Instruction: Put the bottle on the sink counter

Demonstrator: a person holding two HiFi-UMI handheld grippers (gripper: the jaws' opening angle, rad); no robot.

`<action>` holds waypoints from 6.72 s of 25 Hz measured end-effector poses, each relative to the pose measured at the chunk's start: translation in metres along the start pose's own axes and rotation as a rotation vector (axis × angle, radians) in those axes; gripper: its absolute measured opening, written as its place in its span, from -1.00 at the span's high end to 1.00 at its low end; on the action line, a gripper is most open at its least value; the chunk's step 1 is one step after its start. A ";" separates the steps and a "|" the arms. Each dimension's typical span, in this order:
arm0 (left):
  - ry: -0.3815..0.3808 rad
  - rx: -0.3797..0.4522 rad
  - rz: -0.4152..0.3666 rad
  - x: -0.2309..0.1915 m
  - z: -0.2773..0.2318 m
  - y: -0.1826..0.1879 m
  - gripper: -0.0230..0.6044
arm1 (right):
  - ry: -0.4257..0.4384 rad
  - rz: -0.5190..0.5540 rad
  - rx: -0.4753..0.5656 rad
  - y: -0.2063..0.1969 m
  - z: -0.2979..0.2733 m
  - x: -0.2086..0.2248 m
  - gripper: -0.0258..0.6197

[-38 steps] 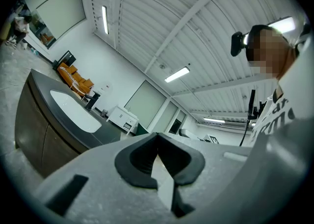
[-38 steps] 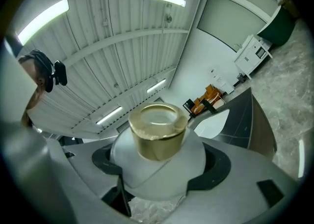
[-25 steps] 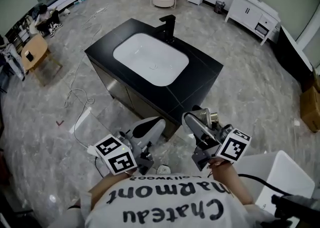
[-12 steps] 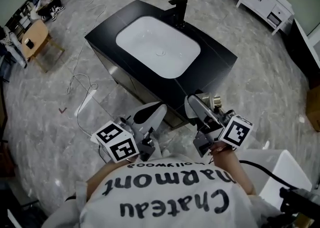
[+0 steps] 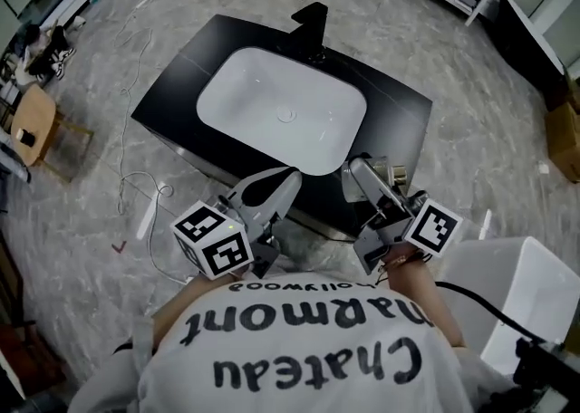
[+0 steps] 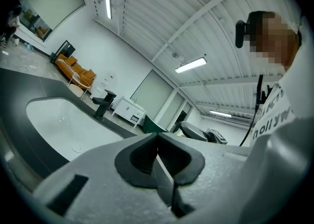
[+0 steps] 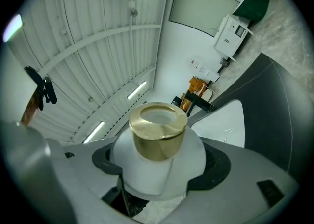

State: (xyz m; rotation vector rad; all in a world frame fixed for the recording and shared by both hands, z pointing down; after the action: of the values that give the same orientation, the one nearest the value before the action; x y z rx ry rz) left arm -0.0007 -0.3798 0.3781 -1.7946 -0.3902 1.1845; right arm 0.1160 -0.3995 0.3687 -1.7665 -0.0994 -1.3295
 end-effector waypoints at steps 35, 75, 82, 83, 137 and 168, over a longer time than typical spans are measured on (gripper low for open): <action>-0.123 -0.338 0.031 -0.137 -0.015 -0.035 0.88 | -0.811 0.225 -0.244 -0.087 -0.018 0.137 -0.14; -0.061 -0.298 0.107 -0.145 0.008 -0.038 0.88 | -0.866 0.651 -0.445 -0.106 -0.017 0.142 -0.14; -0.012 -0.272 0.062 -0.135 0.026 -0.036 0.88 | -0.820 0.612 -0.498 -0.114 -0.018 0.143 -0.14; -0.007 -0.265 0.058 -0.132 0.030 -0.036 0.88 | -0.813 0.605 -0.505 -0.114 -0.017 0.143 -0.14; 0.162 0.056 -0.072 0.167 0.253 -0.133 0.88 | -0.474 0.553 -0.114 -0.181 0.230 -0.117 0.80; 0.095 0.058 -0.099 0.248 0.402 -0.200 0.88 | -0.654 0.550 -0.084 -0.339 0.328 -0.213 0.87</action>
State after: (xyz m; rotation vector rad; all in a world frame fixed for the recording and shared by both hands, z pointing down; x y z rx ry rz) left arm -0.1787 0.1010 0.3597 -1.7533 -0.3811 1.0281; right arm 0.0841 0.1162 0.3924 -2.0437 0.0813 -0.3478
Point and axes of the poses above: the fingertips, and each gripper's own axes: z backward along the fingers, x to its right, y out of its top, the point moved 1 cm from there along z, backward along the fingers, and after that the axes turned 6 degrees about -x, right-handed, at the moved point
